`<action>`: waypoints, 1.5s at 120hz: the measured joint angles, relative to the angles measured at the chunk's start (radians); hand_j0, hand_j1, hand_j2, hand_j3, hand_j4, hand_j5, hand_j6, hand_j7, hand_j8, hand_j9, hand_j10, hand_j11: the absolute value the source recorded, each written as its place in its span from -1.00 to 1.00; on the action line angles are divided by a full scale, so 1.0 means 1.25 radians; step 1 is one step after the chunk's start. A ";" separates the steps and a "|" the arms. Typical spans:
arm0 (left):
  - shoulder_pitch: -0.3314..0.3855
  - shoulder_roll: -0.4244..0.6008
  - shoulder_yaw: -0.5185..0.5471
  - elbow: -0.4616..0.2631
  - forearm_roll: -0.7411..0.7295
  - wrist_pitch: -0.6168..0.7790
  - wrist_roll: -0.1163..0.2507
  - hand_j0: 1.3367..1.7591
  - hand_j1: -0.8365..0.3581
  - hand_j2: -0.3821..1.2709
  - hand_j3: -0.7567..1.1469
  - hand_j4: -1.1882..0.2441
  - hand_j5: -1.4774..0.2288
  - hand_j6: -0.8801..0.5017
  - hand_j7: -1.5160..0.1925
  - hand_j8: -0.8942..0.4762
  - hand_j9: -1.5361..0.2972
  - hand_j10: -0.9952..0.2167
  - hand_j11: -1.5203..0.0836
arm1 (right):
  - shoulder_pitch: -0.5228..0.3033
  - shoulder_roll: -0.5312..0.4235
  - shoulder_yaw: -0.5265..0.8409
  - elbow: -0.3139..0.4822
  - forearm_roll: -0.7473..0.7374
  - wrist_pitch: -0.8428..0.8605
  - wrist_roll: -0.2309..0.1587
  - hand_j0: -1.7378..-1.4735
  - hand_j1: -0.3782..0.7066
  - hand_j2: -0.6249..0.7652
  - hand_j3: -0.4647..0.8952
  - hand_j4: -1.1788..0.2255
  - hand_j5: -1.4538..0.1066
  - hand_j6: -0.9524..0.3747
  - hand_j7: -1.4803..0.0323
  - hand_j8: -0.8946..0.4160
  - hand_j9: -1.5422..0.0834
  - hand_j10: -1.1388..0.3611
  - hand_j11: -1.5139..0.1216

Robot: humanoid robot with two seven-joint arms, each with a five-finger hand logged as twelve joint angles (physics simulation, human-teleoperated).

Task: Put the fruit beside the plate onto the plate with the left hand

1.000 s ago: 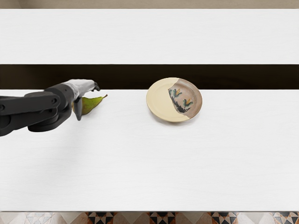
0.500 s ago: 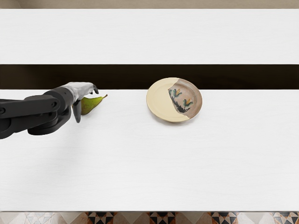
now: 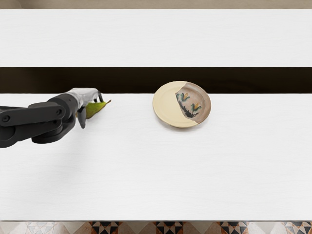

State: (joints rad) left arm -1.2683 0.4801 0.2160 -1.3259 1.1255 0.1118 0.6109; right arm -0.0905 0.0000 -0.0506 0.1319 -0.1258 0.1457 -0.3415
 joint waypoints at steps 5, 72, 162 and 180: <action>0.001 0.000 0.000 0.001 0.001 0.001 0.000 0.52 0.34 -0.45 -0.20 0.20 0.24 -0.18 0.28 -0.18 0.22 0.10 0.37 | 0.000 0.000 0.000 0.000 0.000 0.000 0.000 -0.40 -0.95 -0.10 -0.32 0.68 0.86 0.44 0.96 0.37 0.90 0.52 0.85; 0.001 0.000 0.014 0.002 0.004 0.005 0.000 0.51 0.11 -0.44 -0.20 0.31 -0.02 -0.18 0.02 -0.30 -0.03 -0.17 0.09 | 0.000 0.000 0.000 0.000 0.000 0.000 0.000 -0.40 -0.95 -0.10 -0.32 0.68 0.86 0.43 0.96 0.36 0.90 0.52 0.85; -0.033 0.005 0.006 -0.002 -0.011 -0.002 0.001 0.48 0.12 -0.35 -0.20 0.38 -0.32 -0.11 -0.25 -0.20 -0.27 -0.14 -0.19 | 0.001 0.000 0.001 0.000 0.000 0.000 0.000 -0.40 -0.95 -0.10 -0.32 0.68 0.86 0.44 0.96 0.37 0.90 0.52 0.85; -0.054 0.003 0.001 -0.004 -0.012 -0.002 0.002 0.49 0.06 -0.28 -0.20 0.33 -0.32 -0.11 -0.25 -0.19 -0.27 -0.07 -0.18 | 0.001 0.000 0.001 0.000 0.000 0.000 0.000 -0.40 -0.95 -0.10 -0.32 0.68 0.86 0.44 0.96 0.37 0.90 0.52 0.85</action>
State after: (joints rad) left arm -1.3360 0.4842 0.2169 -1.3311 1.1104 0.1099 0.6128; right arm -0.0891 0.0000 -0.0491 0.1319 -0.1258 0.1457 -0.3412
